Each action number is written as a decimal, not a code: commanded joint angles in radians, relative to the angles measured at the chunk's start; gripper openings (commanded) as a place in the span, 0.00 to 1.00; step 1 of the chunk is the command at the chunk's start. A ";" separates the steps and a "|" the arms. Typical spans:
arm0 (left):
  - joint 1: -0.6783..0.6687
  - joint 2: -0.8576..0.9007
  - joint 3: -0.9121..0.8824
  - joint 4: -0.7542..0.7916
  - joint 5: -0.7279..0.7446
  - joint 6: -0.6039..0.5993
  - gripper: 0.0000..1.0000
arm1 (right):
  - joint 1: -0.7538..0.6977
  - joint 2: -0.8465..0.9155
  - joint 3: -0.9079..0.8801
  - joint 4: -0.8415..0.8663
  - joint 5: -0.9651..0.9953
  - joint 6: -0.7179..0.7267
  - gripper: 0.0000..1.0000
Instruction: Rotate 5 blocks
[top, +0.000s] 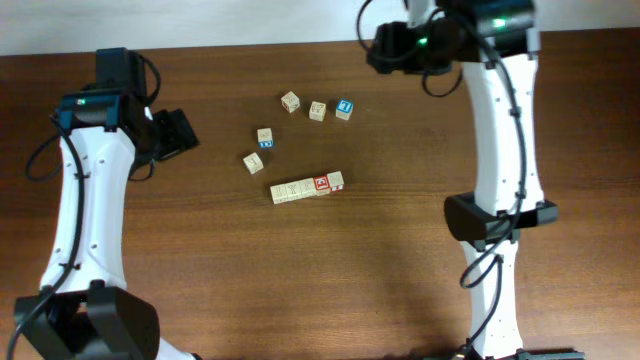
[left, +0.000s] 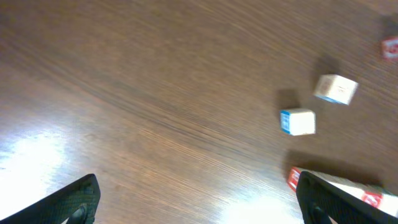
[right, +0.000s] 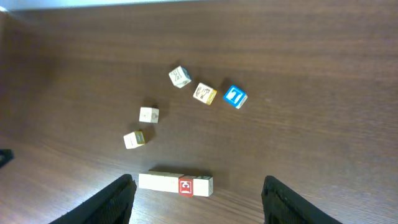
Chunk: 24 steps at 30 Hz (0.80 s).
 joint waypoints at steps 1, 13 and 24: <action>-0.027 -0.064 -0.004 -0.003 0.069 0.019 0.99 | -0.048 -0.122 -0.005 -0.006 -0.040 -0.032 0.66; -0.034 -0.064 -0.004 -0.003 0.078 0.018 0.99 | -0.203 -0.230 -0.309 -0.006 -0.019 -0.077 0.66; -0.034 -0.064 -0.004 -0.003 0.086 0.014 0.99 | -0.201 -0.226 -0.635 0.016 0.091 -0.111 0.69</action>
